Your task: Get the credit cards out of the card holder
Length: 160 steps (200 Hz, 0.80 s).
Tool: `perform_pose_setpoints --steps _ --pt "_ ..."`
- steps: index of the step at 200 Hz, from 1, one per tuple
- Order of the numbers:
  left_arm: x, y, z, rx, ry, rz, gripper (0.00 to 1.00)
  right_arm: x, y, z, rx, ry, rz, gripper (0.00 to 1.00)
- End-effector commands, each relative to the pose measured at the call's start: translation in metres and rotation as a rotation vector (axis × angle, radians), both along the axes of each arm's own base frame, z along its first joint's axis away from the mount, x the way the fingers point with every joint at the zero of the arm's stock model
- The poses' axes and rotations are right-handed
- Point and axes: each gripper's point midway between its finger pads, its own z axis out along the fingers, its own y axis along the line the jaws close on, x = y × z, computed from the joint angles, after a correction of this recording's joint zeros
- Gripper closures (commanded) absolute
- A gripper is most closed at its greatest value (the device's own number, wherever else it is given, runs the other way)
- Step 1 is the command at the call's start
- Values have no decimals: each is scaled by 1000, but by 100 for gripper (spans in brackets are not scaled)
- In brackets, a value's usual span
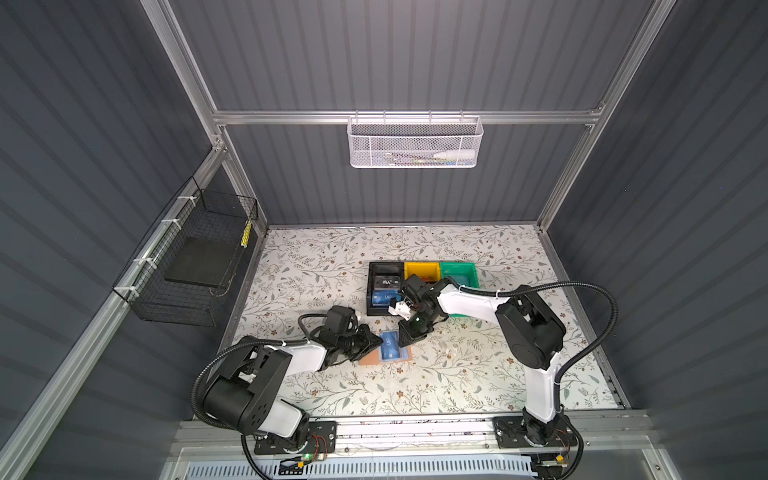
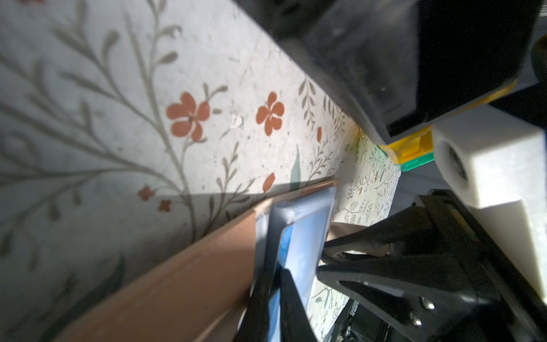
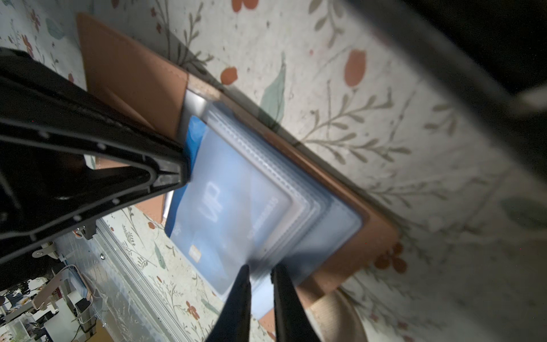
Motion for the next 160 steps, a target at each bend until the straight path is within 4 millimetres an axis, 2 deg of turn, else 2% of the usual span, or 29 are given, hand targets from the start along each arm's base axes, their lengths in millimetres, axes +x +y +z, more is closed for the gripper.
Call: perform_pose_setpoints --steps 1,65,160 --pt "-9 2 -8 11 32 0 92 -4 -9 -23 -66 24 8 81" --pt "-14 6 -12 17 41 8 100 -5 -10 -24 -69 29 7 81" --pt "-33 39 -20 178 65 12 100 -6 -12 -24 -73 38 9 81"
